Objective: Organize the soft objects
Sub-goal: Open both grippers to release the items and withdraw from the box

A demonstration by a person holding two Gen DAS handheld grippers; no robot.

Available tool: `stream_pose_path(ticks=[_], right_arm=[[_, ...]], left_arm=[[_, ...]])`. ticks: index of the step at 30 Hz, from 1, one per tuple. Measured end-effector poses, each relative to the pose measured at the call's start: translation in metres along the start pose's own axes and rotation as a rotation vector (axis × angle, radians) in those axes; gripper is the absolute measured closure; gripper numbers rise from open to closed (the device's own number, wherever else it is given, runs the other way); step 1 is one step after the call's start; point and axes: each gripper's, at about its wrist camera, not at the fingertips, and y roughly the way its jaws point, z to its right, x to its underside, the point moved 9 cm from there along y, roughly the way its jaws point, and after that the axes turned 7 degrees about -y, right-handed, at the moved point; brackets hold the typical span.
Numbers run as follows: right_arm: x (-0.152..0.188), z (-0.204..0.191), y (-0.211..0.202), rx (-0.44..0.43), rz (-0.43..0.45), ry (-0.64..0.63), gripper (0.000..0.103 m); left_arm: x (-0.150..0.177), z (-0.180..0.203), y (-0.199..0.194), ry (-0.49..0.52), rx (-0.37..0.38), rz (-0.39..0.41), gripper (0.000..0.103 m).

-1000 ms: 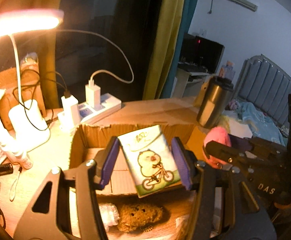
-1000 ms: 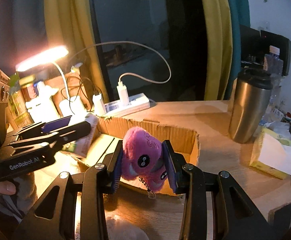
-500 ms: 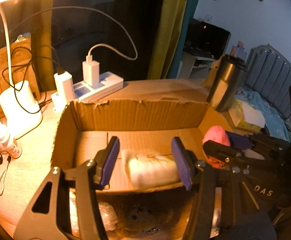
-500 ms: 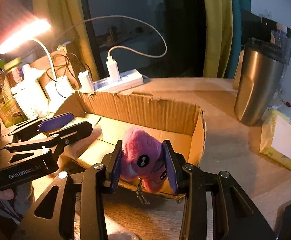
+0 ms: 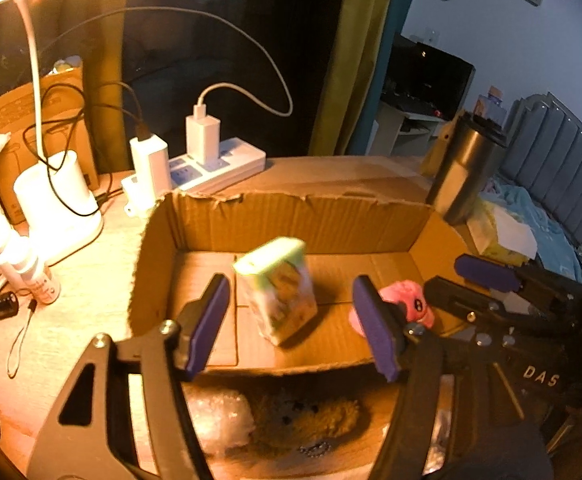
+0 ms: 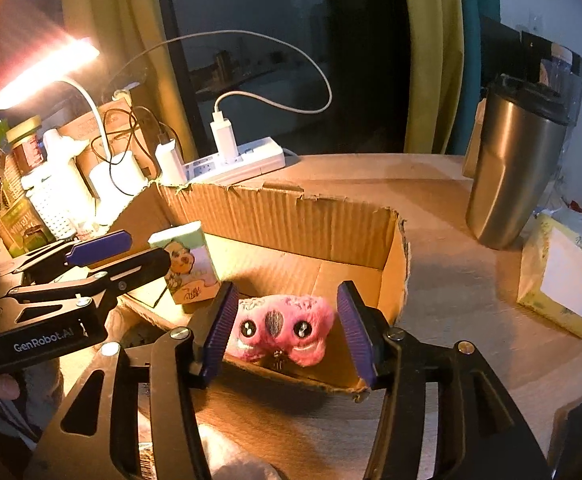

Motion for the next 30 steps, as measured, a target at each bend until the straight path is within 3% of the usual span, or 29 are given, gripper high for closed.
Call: stream_pose_path(ticks=[10, 13, 30], right_arm=[[-0.008, -0.008, -0.029, 0.027, 0.038, -0.011, 0.048], [-0.011, -0.012, -0.039, 0.038, 0.053, -0.015, 0.048], [-0.012, -0.047, -0.076, 0.064, 0.084, -0.066, 0.048]], left_arm=[[-0.005, 0.001, -0.031, 0.0, 0.022, 0.043, 0.036], [-0.007, 0.0, -0.042, -0.003, 0.028, 0.06, 0.025], [-0.004, -0.018, -0.097, -0.032, 0.049, 0.134, 0.024]])
